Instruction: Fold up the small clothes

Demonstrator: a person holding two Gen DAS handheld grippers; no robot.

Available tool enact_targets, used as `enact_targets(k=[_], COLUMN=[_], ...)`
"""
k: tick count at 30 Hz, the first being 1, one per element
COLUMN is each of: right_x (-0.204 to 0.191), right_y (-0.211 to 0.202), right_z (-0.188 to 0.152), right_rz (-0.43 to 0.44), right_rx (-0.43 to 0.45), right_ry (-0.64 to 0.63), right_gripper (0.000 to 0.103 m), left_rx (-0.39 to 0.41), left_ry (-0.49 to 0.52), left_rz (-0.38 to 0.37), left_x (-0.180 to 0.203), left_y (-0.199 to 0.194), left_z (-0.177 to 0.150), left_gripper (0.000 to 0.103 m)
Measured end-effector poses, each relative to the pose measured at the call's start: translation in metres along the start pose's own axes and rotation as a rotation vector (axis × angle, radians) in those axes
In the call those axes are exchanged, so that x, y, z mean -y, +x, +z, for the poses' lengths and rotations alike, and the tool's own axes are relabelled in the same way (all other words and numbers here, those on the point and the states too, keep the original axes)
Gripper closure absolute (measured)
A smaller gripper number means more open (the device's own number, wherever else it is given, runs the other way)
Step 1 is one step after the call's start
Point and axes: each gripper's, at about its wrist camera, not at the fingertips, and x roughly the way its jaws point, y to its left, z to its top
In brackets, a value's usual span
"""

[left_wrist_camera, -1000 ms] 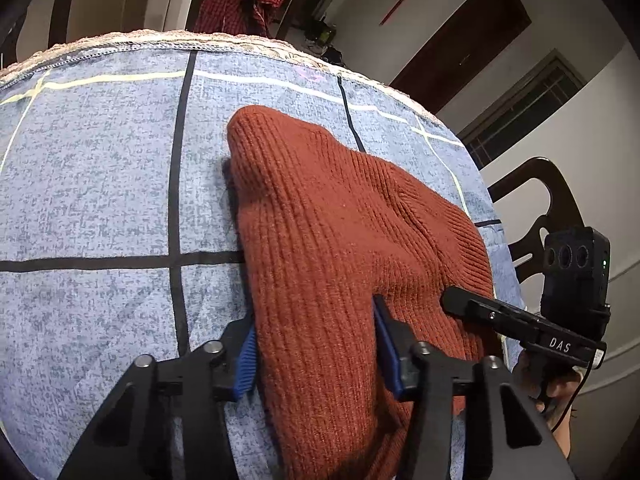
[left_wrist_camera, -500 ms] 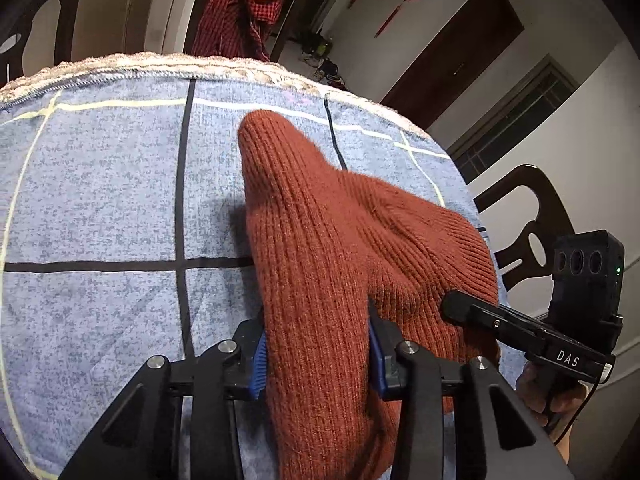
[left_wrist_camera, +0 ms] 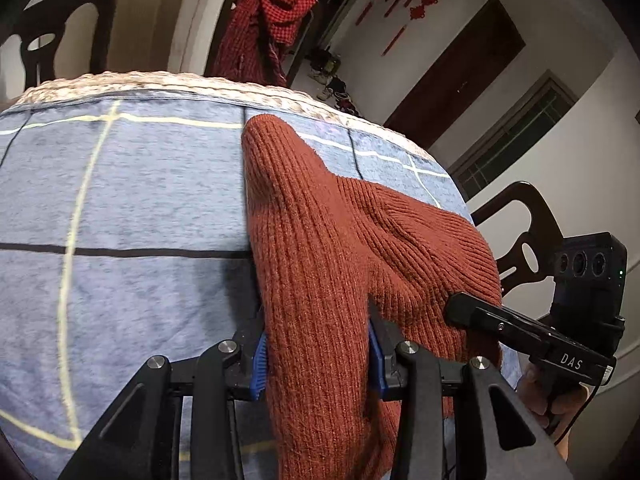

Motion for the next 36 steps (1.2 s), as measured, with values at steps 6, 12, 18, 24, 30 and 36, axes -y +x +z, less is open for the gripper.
enact_targets(k=[6, 12, 18, 24, 30, 36], right_x=[-0.027, -0.052, -0.072, -0.083, -0.086, -0.078], right_y=[0.02, 0.042, 0.064, 0.08, 0.084, 0.087], right_z=[-0.003, -0.006, -0.014, -0.017, -0.022, -0.029], right_rz=[0.025, 0.042, 0.047, 0.042, -0.009, -0.077], right_rx=[-0.019, -0.04, -0.061, -0.074, -0.063, -0.05], right_ry=[-0.018, -0.039, -0.07, -0.091, -0.115, -0.1], right_gripper=[0.073, 0.073, 0.076, 0.081, 0.081, 0.081], left_rx=[0.015, 0.026, 0.023, 0.026, 0.017, 0.019], left_ry=[-0.034, -0.06, -0.086, -0.096, -0.11, -0.123], left_rz=[0.016, 0.03, 0.059, 0.079, 0.074, 0.073], left_x=[-0.03, -0.063, -0.093, -0.109, -0.117, -0.122], left_y=[-0.016, -0.028, -0.031, -0.027, -0.02, -0.02], left_z=[-0.006, -0.01, -0.014, -0.016, -0.021, -0.025], left_gripper=[0.061, 0.061, 0.061, 0.061, 0.061, 0.055])
